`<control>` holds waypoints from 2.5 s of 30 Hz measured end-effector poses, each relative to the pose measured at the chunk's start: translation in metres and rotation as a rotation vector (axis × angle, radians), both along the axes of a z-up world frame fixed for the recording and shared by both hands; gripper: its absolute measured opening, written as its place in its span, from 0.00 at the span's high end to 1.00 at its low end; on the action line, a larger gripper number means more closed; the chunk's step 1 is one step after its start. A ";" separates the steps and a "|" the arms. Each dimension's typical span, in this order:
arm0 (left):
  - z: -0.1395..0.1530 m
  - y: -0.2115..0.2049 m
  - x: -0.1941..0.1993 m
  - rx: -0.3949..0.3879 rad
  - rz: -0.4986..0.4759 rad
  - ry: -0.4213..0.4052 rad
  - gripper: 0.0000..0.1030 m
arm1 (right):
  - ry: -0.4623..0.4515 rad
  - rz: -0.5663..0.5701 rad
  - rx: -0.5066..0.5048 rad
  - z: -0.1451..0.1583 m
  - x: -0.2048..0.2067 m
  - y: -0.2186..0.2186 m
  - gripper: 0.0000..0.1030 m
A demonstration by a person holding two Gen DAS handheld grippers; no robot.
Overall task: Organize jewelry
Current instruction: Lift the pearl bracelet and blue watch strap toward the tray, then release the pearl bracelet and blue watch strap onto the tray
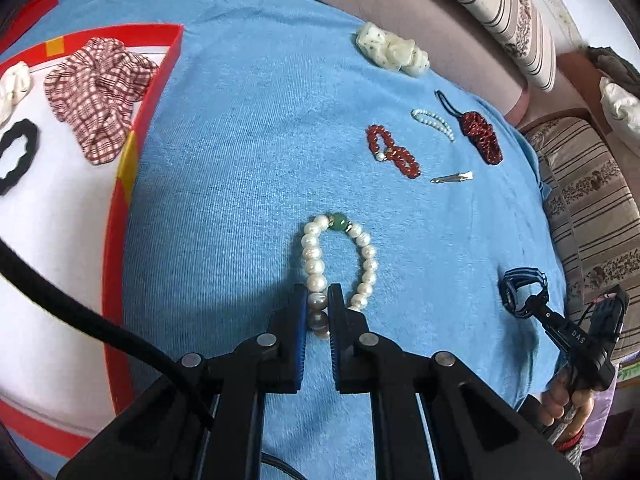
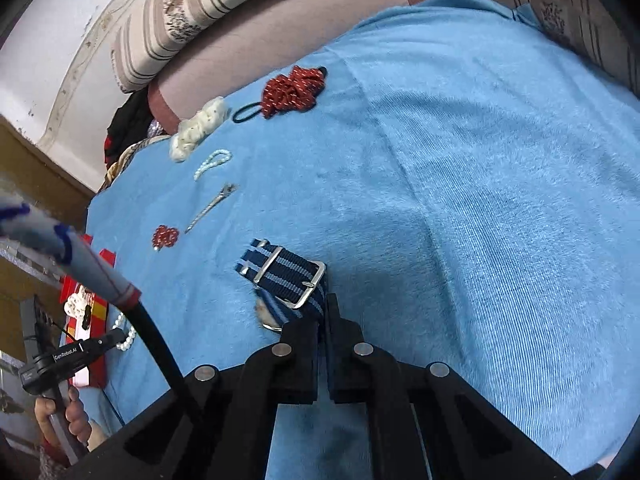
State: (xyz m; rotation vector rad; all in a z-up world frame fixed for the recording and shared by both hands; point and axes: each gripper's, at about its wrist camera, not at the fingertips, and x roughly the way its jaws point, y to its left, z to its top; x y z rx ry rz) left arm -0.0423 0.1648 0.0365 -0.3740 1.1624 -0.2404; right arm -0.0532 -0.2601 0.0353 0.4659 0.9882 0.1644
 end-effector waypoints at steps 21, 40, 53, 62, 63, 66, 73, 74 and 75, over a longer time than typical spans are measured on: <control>0.102 0.098 -0.078 0.096 0.184 -0.241 0.91 | -0.181 0.309 -0.121 0.063 -0.016 0.130 0.98; 0.032 0.204 -0.065 0.079 0.360 -0.119 0.91 | -0.224 0.667 -0.102 0.089 -0.005 0.331 0.98; 0.030 0.236 -0.080 0.015 0.443 -0.157 0.88 | -0.028 0.757 -0.102 0.044 0.035 0.426 0.98; 0.045 0.237 -0.091 -0.007 0.439 -0.210 0.85 | 0.043 0.689 -0.152 0.018 0.082 0.459 0.95; 0.046 0.237 -0.092 -0.010 0.437 -0.213 0.84 | 0.044 0.687 -0.164 0.017 0.083 0.461 0.94; 0.049 0.236 -0.095 -0.011 0.433 -0.219 0.83 | 0.029 0.660 -0.219 0.012 0.090 0.469 0.87; 0.054 0.236 -0.103 -0.021 0.433 -0.228 0.80 | 0.001 0.669 -0.236 0.027 0.089 0.451 0.57; 0.054 0.236 -0.104 -0.024 0.435 -0.230 0.80 | -0.016 0.669 -0.239 0.031 0.086 0.445 0.52; 0.054 0.235 -0.105 -0.025 0.438 -0.230 0.79 | -0.029 0.666 -0.244 0.033 0.085 0.441 0.50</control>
